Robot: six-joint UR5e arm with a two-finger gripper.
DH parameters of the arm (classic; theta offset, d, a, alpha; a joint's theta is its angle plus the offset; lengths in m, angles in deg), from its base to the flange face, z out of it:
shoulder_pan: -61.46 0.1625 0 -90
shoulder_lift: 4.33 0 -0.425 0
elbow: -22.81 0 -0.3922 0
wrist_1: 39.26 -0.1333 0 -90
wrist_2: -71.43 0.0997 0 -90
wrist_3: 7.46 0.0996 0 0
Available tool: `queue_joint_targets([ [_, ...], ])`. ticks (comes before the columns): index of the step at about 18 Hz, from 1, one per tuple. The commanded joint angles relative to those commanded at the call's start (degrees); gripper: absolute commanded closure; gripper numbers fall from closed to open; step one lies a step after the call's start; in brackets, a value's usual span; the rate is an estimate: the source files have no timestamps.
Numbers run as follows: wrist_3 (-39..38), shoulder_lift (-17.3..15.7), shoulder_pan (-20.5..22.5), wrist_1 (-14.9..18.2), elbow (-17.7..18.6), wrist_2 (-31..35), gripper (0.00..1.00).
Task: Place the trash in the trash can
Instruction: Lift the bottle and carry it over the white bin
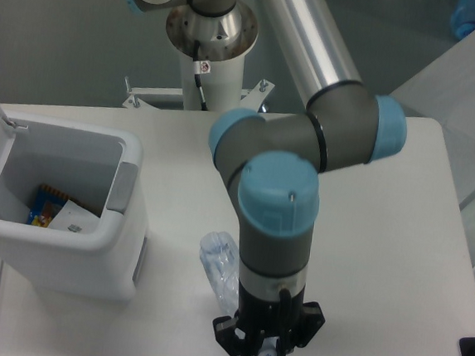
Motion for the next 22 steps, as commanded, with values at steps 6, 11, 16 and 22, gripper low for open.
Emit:
queue_joint_targets([
  [6, 2.7, -6.1, 0.3, -1.6, 0.0, -9.0, 0.88],
  [11, 2.7, -10.4, 0.4, -5.5, -0.1, -15.3, 0.88],
  [16, 2.6, -12.2, 0.1, -5.5, 1.3, -20.7, 0.87],
  [22, 2.1, -18.8, -1.8, -5.5, 9.2, -27.3, 0.87],
])
